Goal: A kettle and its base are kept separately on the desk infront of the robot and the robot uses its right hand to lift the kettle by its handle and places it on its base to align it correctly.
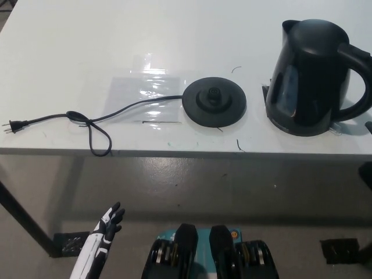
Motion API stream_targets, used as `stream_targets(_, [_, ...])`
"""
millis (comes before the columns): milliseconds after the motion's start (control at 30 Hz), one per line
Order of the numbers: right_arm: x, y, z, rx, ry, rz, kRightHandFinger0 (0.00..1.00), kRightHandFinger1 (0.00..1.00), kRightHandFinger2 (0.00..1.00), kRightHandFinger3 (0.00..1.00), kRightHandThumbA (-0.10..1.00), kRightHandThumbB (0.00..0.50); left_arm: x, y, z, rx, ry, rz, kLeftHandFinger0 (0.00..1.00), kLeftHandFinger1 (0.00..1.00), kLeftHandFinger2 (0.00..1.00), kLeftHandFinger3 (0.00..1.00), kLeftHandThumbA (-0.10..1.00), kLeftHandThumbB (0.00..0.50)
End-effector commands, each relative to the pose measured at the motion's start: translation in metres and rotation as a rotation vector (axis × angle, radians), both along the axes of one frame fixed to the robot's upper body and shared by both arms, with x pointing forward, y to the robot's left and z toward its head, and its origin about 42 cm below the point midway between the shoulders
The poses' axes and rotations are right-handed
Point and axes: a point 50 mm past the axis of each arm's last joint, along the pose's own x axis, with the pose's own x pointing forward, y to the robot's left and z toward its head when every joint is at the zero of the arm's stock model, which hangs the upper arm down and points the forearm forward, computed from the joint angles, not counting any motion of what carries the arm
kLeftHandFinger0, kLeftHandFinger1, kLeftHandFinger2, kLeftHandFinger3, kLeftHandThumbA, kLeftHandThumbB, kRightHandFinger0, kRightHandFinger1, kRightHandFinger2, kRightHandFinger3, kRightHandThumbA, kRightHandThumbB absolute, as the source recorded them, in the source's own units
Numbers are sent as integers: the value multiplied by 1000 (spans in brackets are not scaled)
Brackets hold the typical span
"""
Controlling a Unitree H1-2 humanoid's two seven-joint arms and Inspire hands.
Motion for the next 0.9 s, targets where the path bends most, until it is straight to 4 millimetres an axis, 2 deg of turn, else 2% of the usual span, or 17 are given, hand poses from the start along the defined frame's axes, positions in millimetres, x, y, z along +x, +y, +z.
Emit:
stream_targets(0, [19,-6,14,23,-21,17,1000,1000,1000,1000,1000,320,2,1,7,16,-50,-33,1000,1000,1000,1000,1000,113])
stream_targets(133, [33,-2,11,22,8,29,1000,1000,1000,1000,1000,317,0,1,5,10,-33,-33,1000,1000,1000,1000,1000,129])
stream_targets(200, [40,1,8,12,30,46,1000,1000,1000,1000,1000,285,0,0,3,13,-27,-35,1000,1000,1000,1000,1000,124])
stream_targets(233, [44,3,8,21,38,59,1000,1000,1000,1000,1000,305,0,0,3,8,-25,-37,1000,1000,1000,1000,1000,123])
stream_targets(400, [61,9,8,20,75,66,1000,1000,1000,1000,1000,302,0,0,3,19,-13,-43,1000,1000,1000,1000,1000,130])
stream_targets(533, [72,14,10,24,78,79,1000,1000,1000,1000,1000,261,0,1,3,17,-13,-43,1000,1000,1000,1000,1000,116])
stream_targets(667, [84,16,9,61,102,96,1000,1000,1000,1000,1000,245,-4,1,1,13,-10,-42,1000,1000,1000,1000,1000,121])
stream_targets(700, [87,17,10,64,105,98,1000,1000,1000,1000,1000,228,-4,1,2,11,-11,-42,1000,1000,1000,1000,990,119])
stream_targets(767, [93,17,10,57,112,97,1000,1000,1000,1000,1000,228,-3,1,1,42,-21,-51,1000,1000,1000,1000,924,89])
stream_targets(867, [97,16,10,29,115,73,1000,1000,1000,1000,1000,250,-3,2,2,82,-17,-54,1000,1000,1000,1000,884,106])
